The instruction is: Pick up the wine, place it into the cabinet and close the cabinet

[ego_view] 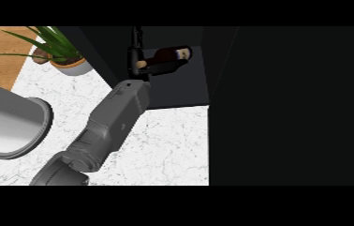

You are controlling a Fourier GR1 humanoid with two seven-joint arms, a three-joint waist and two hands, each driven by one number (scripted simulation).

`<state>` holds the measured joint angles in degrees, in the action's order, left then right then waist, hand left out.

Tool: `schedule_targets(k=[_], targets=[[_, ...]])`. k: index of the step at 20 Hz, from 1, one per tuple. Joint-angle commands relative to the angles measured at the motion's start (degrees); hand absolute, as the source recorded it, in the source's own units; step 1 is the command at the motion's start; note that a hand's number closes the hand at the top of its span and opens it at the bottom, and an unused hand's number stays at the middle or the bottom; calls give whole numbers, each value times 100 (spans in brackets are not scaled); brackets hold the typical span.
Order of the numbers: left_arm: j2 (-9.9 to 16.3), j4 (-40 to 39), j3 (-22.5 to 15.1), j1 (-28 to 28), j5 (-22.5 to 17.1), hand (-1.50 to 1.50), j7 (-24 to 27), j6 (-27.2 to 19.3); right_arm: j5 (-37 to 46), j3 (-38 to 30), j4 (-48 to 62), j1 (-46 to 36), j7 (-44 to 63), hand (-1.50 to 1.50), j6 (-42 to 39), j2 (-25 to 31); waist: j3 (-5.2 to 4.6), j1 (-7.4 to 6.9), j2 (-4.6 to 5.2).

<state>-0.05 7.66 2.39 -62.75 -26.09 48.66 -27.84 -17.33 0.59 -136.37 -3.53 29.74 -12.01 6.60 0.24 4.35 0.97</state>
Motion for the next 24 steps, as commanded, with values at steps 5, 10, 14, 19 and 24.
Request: schedule_targets(k=[5,10,14,19,24], targets=[[5,-148,34,438,-32,-150,463,333,-273,48,-396,64,125,-150,-13,36,-32,34,50],[5,-122,-37,250,-102,-150,170,483,-20,253,-625,-207,593,-150,369,3,-36,-41,-7],[5,-52,-37,591,-278,-150,359,948,37,390,-345,-205,385,-150,265,-50,-34,-68,-11],[5,154,-144,602,-593,-150,386,984,-16,311,-594,-112,515,-150,370,-4,-33,-76,-54],[5,410,-632,667,-969,-150,103,978,-170,161,-335,-28,275,-150,196,51,-26,-78,-78]])
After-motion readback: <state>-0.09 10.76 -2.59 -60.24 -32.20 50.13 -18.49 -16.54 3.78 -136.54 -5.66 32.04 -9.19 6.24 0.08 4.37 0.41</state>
